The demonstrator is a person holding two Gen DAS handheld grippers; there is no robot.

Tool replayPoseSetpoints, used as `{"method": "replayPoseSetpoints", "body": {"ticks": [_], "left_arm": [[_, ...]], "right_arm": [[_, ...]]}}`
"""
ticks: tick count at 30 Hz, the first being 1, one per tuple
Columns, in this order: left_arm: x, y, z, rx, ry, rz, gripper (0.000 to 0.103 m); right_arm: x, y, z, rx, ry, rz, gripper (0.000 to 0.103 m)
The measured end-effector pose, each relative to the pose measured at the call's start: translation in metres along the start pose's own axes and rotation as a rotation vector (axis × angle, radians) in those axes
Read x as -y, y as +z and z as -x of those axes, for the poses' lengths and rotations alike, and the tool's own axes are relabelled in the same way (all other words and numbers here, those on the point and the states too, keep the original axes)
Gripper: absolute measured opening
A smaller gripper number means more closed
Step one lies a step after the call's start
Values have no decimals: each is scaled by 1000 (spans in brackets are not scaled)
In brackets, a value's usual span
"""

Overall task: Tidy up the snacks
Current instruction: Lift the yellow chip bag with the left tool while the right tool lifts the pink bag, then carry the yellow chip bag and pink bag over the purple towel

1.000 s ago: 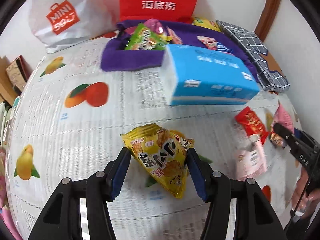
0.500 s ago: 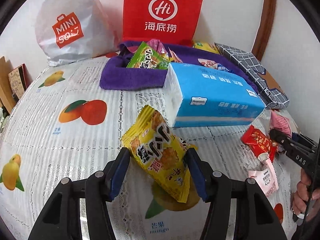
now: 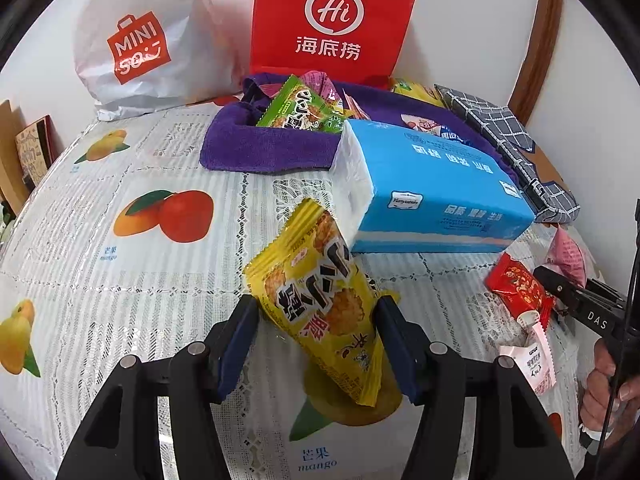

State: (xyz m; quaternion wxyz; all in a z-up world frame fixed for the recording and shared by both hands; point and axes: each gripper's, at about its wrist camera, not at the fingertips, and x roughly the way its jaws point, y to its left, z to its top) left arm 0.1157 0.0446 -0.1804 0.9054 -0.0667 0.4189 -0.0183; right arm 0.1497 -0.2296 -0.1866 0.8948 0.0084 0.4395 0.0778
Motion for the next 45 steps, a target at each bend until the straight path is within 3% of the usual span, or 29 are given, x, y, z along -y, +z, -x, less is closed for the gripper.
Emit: {"method": "replayPoseSetpoints", "body": {"ticks": [9,15,20,35,45], "left_arm": [[1,0,1,-1,7,-5,58],[1,-2,5,-12,-13,9,50],[6,-7,11,-36,-49,9,46],[26,1,47,7,-84,-27,44],[33,32,75,25,-138,-28,43]], "right_arm": [[2,1,0,1,5,-3,41],[5,1,2,9,22,-20,40],[3,1,7,10,-32,-13,38],[-10,8,64,94,-9,18,38],[-32,38,99,150,43,45,38]]}}
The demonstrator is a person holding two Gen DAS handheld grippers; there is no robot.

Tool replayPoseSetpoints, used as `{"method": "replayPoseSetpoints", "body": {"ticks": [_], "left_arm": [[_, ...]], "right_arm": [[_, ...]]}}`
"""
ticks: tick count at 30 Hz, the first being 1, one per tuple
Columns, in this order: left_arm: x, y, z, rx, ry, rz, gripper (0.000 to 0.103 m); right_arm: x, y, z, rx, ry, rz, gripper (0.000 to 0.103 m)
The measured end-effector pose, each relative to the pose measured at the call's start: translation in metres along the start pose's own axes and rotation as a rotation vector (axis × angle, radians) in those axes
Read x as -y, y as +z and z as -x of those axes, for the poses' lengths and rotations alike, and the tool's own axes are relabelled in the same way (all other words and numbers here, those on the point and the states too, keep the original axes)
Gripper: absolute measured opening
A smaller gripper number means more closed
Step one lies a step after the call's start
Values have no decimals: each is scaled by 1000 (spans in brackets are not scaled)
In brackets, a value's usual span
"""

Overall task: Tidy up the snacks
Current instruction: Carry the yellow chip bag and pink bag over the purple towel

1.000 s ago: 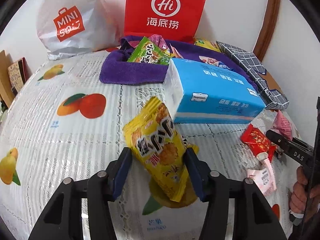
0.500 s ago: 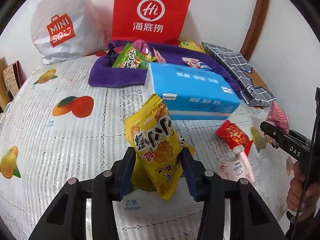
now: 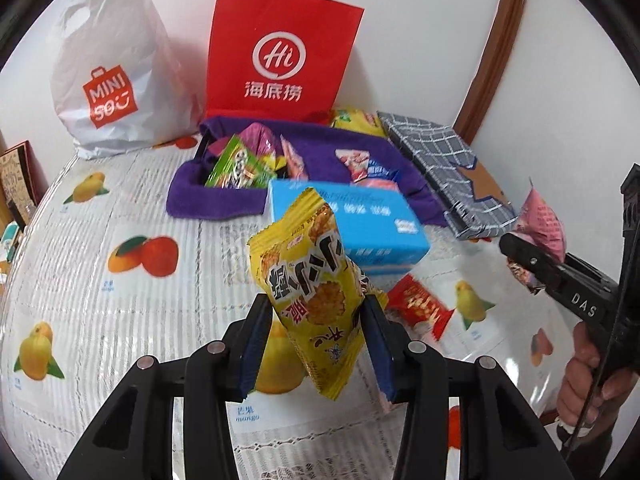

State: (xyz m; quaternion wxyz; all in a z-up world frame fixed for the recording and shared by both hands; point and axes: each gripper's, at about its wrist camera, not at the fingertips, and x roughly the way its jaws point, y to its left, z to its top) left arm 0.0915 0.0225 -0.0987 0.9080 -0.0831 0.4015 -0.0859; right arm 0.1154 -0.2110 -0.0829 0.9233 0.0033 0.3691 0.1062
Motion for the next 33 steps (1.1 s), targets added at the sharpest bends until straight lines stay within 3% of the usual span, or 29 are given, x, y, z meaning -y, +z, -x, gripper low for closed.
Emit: {"method": "replayPoseSetpoints", "body": {"ticks": [5,17,33], "left_arm": [[3,23,5,16,-1,-5,43],[0,83,4,52,15,19,43],[-28,164,-26,83,46,52,43]], "right_arm": [[-13,21,0,10,37,16,38],[-23,78,-30,-13,38,33,38],[-25,154,-85,-4,30,60,38]]}}
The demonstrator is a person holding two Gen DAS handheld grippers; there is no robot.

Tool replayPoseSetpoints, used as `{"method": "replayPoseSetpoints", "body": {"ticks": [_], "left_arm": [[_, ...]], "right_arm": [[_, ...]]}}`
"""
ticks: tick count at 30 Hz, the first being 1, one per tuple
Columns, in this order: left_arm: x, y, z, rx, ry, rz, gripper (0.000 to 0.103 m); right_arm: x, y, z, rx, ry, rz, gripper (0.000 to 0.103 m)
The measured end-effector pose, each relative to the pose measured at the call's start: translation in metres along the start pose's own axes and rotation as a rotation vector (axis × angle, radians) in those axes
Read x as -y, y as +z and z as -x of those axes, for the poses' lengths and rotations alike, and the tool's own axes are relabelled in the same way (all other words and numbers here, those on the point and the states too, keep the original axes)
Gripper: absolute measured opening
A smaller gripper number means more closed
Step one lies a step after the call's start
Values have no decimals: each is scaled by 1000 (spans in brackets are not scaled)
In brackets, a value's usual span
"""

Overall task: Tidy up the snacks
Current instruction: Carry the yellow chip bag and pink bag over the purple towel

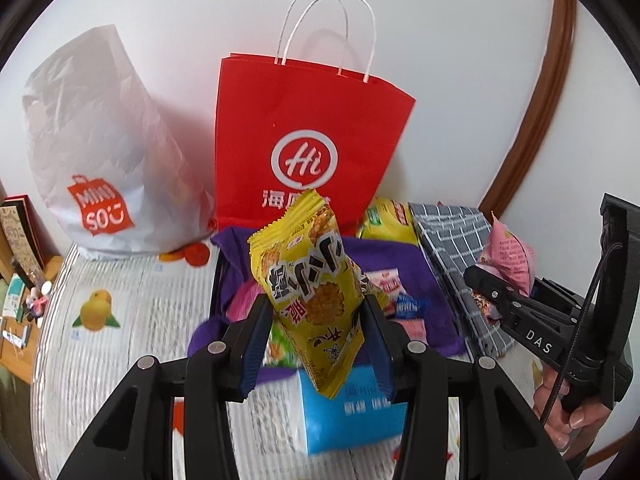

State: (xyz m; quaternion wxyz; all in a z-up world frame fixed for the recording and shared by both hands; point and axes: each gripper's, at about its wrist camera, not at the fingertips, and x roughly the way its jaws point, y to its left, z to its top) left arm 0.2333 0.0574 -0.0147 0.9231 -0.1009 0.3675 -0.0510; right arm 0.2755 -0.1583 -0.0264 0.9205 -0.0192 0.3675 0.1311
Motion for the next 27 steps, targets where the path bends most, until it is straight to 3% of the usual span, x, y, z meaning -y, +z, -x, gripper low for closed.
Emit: {"method": "replayPoseSetpoints", "body": {"ticks": [5,11,18,27], "left_arm": [[-2,22,-23,3,-23,10,43],[3,43,-70,-49,-57,-11,43],[-5,34,-119,-146,-44,-18,43],[-15,28,-131,-182,-25,4,43]], "right_arm": [[1,24,-21,10,13,-13,38],[13,32,-56,-14,17,-36,38],[32,21,-100,-103,-18,-24,38],[33,4,-140,-211,-26,13,38]]}}
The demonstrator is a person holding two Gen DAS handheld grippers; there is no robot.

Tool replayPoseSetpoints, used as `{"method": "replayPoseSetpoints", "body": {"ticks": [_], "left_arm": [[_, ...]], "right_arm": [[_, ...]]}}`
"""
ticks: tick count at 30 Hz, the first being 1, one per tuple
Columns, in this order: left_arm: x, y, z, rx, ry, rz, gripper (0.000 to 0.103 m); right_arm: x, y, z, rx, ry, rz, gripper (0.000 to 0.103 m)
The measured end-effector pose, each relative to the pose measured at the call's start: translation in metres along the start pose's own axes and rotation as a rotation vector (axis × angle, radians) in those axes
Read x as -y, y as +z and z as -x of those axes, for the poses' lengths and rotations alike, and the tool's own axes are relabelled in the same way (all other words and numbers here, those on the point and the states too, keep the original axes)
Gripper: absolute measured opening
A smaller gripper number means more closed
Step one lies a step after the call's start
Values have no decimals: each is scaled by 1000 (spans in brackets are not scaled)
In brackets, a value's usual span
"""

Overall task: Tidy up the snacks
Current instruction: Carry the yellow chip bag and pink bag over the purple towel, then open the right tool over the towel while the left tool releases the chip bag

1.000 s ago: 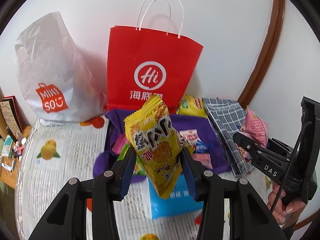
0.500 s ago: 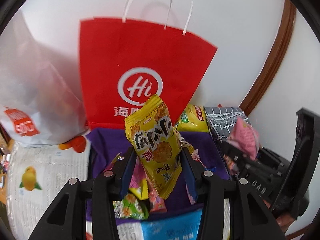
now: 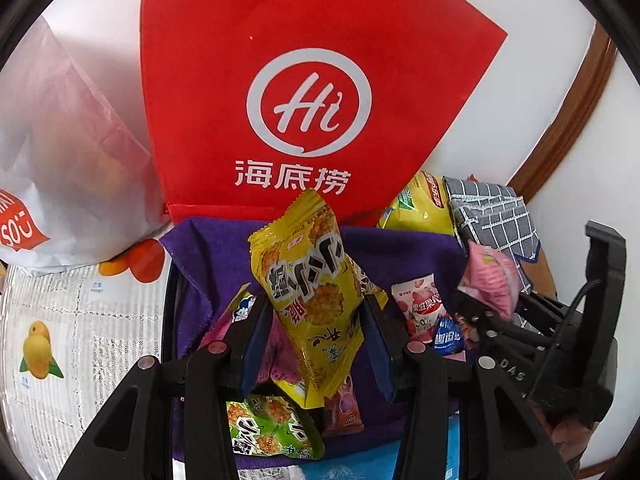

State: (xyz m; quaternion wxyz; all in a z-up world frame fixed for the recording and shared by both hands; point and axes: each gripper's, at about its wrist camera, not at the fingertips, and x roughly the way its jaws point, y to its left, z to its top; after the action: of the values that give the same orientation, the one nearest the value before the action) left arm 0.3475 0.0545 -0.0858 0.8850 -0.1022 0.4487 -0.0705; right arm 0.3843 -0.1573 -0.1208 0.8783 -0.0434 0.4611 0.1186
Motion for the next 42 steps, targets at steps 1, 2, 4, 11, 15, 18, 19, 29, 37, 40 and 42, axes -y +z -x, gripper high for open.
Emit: {"method": "replayPoseSetpoints", "body": {"ticks": [1,2,4,11,15,18,19,29,37,40,42], "left_arm": [[0,1,0,-1,2,3,43],[-1,0,-1,-5,5,8,43],[-1,1,-2,-7,15,10,43],[-4,1,-4,-18,28,14,43],[0,0,-10,-36,31,3,43],[2,-1,-12,-45,34,-5,43],[2,-1,-14,-47,34,-4,43],[7,-4,-26,-93,32,-15,43],[15,-5,-31,-102,52,-44,43],[17,-5,-32,-104,48,-50,43],[18,-6,-32,-103,54,-55,43]], "right_arm": [[-2,-1,-4,-12,7,5,38],[-3,-1,-7,-22,12,9,38],[-4,-3,-16,-60,14,15,38],[-6,-7,-26,-103,-1,22,38],[-10,-7,-29,-89,9,37,38],[-8,-5,-29,-85,19,26,38],[-7,-5,-30,-89,23,25,39],[-7,-2,-1,-17,13,29,57],[-1,5,29,72,5,12,61],[2,8,34,82,-7,1,61],[3,7,37,93,-6,0,61]]}}
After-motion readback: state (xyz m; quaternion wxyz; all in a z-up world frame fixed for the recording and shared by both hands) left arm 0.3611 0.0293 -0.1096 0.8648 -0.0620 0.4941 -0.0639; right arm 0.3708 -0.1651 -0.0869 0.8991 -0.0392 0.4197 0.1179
